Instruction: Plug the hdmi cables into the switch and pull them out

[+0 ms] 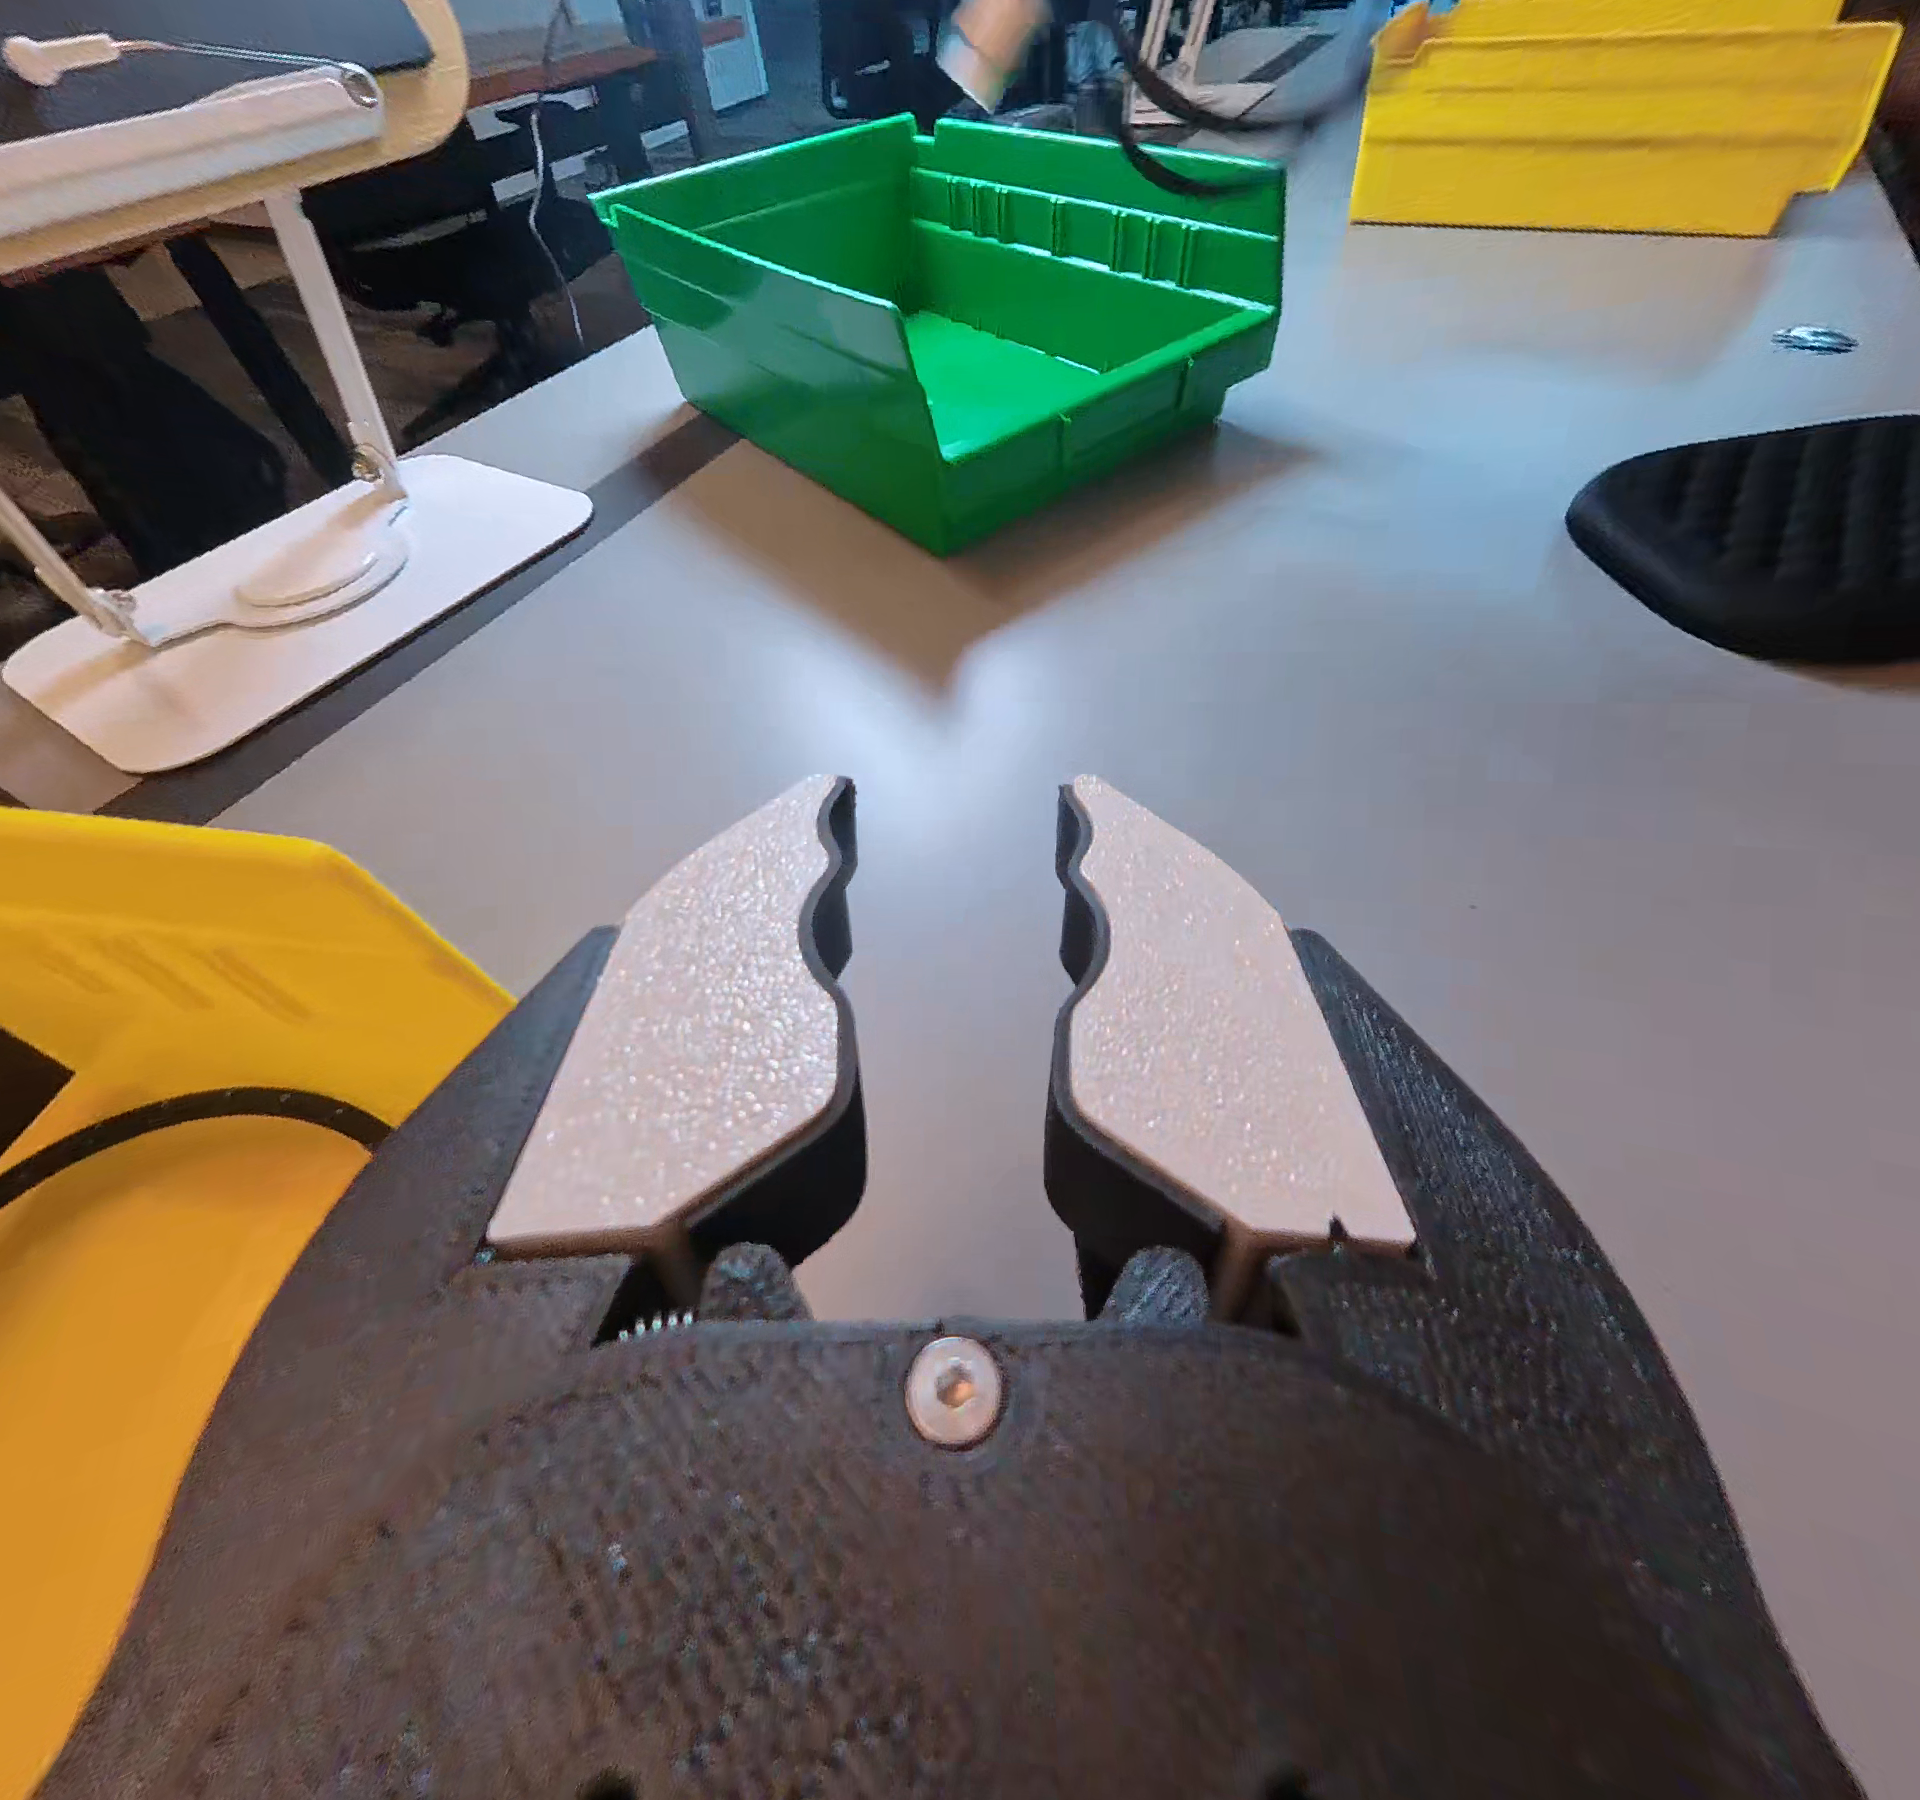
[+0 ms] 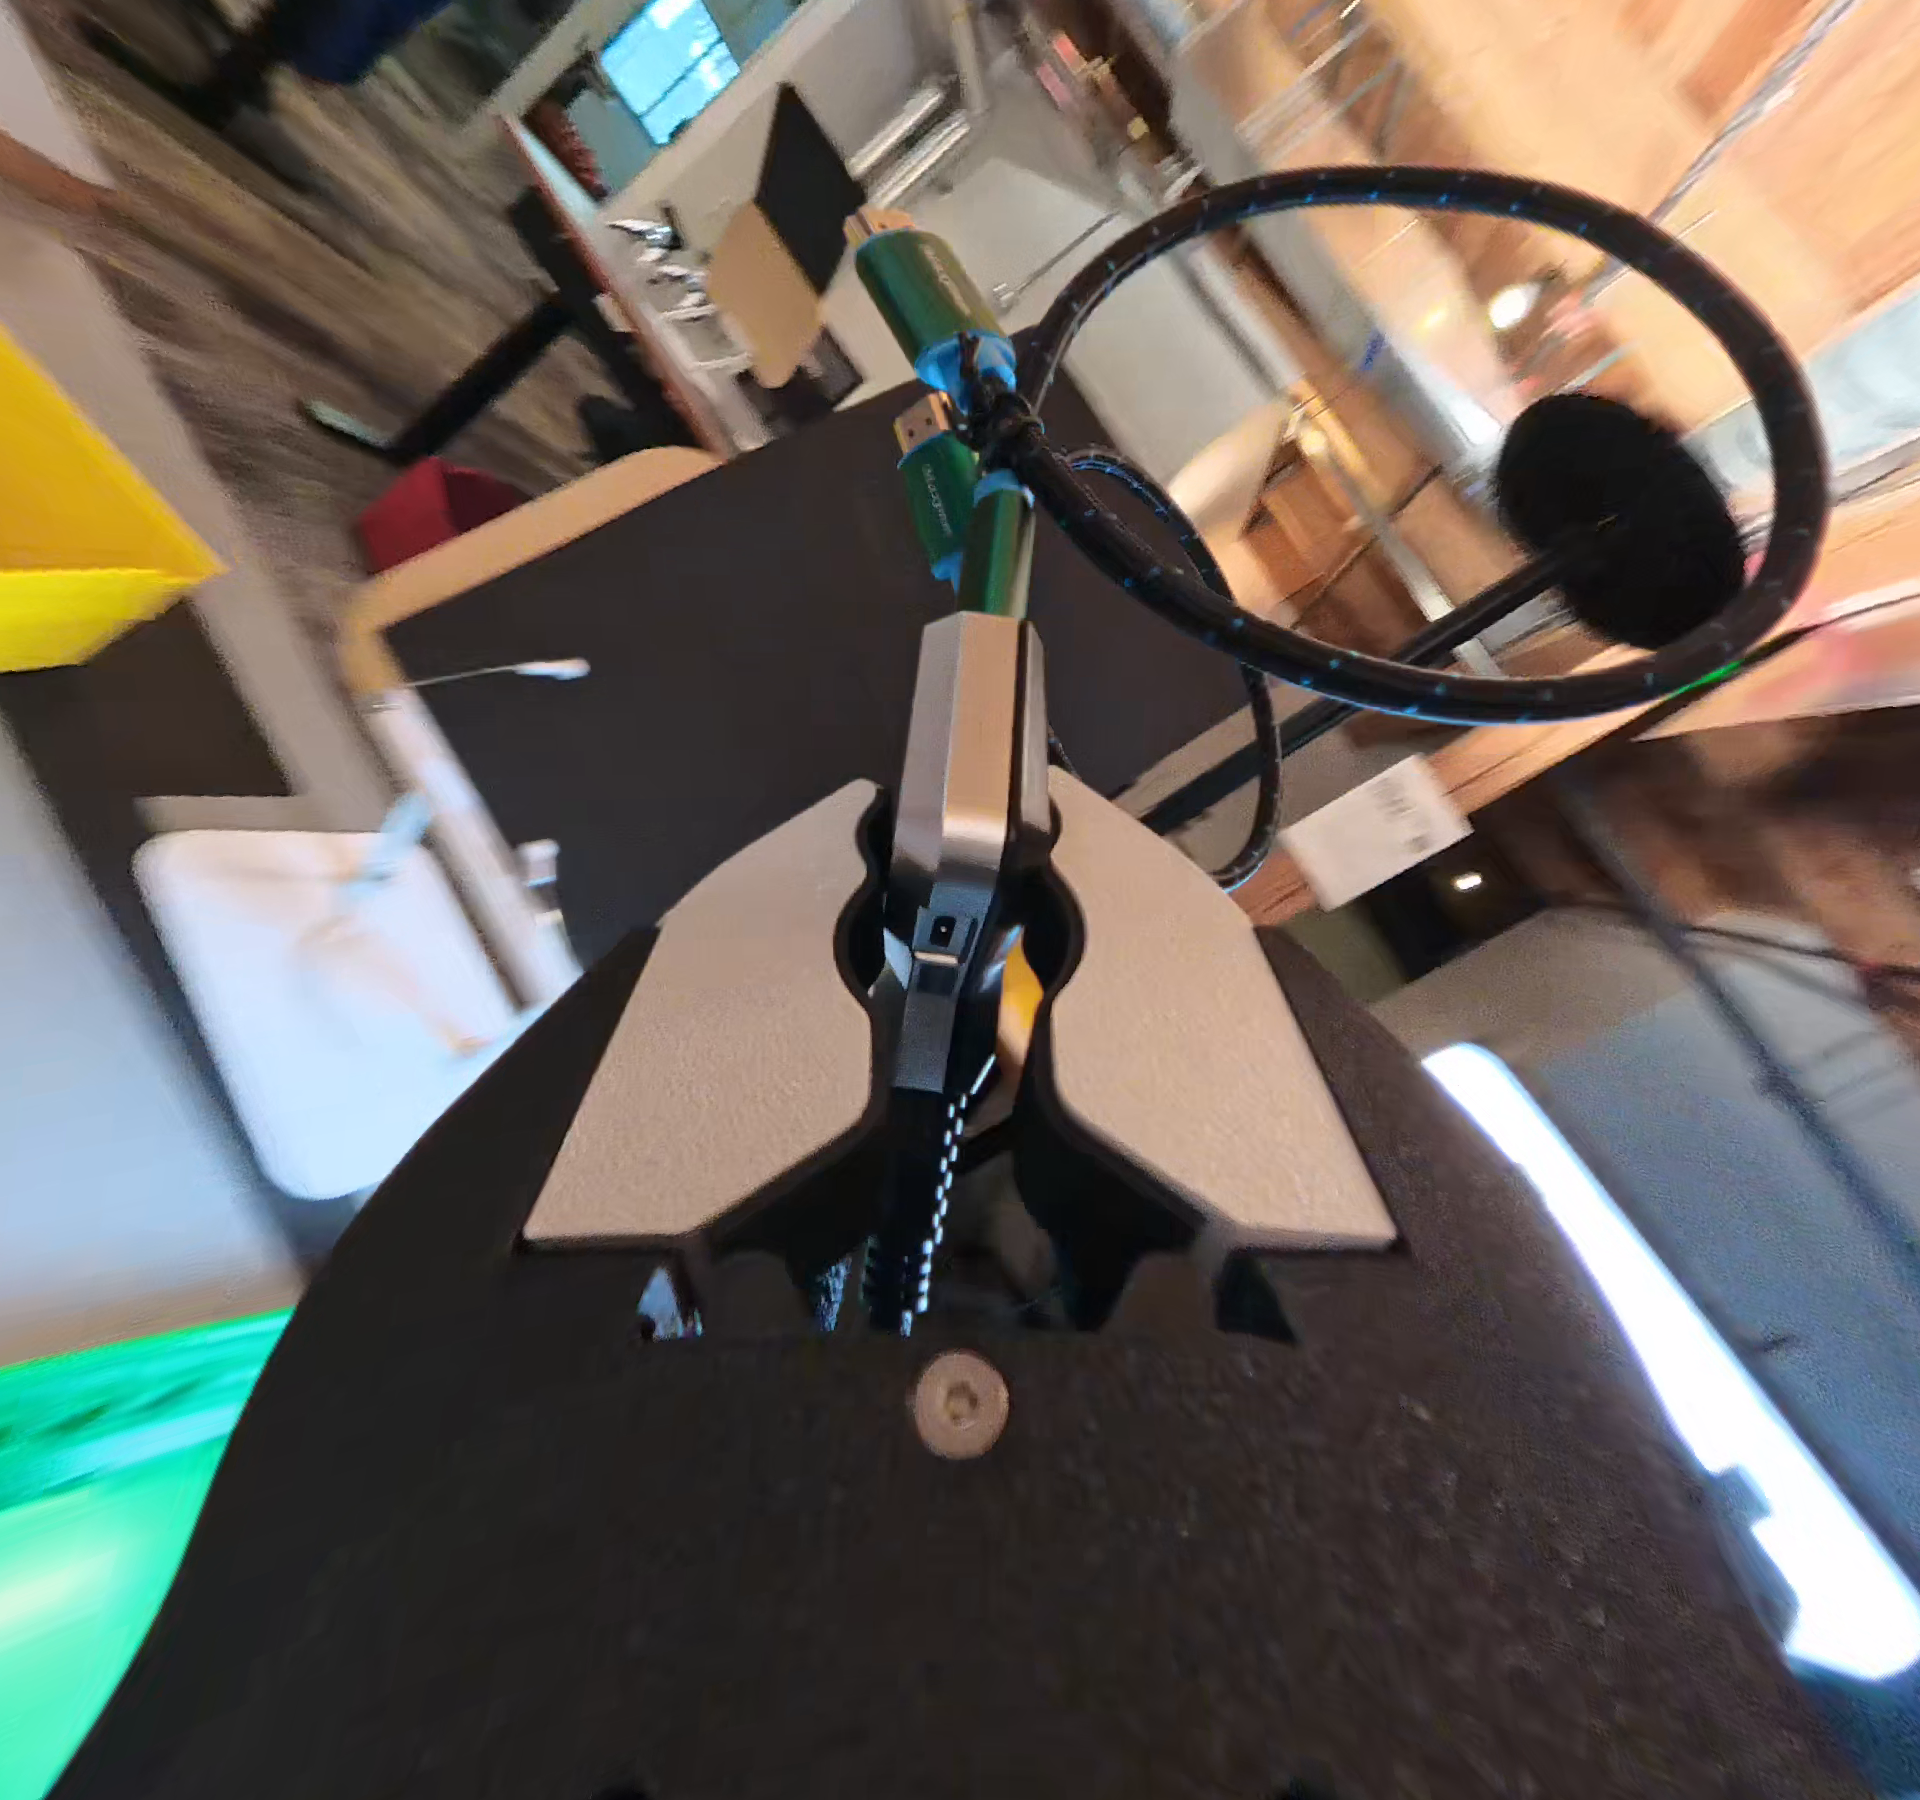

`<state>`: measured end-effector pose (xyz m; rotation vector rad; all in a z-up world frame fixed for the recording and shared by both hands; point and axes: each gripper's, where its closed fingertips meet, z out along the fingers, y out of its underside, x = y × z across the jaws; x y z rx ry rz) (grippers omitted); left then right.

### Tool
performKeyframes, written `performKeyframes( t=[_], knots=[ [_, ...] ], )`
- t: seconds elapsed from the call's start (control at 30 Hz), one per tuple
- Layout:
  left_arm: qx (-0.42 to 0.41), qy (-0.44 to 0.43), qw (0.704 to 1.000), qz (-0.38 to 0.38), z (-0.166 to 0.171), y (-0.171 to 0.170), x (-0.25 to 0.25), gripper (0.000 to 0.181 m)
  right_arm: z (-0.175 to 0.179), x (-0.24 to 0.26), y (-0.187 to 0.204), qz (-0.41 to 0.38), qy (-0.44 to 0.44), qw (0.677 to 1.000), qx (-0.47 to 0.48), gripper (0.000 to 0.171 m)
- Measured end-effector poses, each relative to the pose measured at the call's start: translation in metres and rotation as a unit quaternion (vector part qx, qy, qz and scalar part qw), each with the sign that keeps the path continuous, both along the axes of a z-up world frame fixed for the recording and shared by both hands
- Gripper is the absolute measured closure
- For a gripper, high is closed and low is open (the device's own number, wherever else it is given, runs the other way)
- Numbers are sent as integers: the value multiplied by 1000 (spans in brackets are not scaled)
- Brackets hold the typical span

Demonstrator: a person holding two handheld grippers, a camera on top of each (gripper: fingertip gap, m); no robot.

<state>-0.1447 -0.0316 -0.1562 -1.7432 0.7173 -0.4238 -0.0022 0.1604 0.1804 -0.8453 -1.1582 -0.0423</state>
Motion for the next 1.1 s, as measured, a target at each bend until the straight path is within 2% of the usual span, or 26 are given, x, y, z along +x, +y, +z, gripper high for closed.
performKeyframes(
  t=[0.1,0.17,0.23,0.3,0.43,0.53,0.67,0.8,1.1],
  knots=[
    [-10,-20,1000,-14,-1,-4,7,144,24,-1,41,-19,14,999,31,149],
    [-14,-24,999,-15,-2,-5,8,144,8,1,69,-33,29,999,8,149],
    [-10,-27,1000,-12,-1,-6,7,144,-33,6,91,-51,34,998,-11,149],
    [-9,-37,999,-12,2,-8,6,144,-90,12,109,-68,24,996,-46,149],
    [-11,-37,999,-11,0,-9,7,144,-190,31,121,-100,1,988,-122,148],
    [-16,-40,999,-16,-3,-8,10,144,-239,46,118,-127,-33,974,-183,148],
    [-16,-30,999,-10,-9,-6,13,144,-279,69,118,-192,-83,939,-272,149],
    [-4,-13,1000,12,-10,-3,9,144,-297,78,115,-235,-159,910,-302,149],
    [14,-3,999,45,-6,3,-10,144,-254,65,82,-215,-159,930,-253,142]
  ],
)
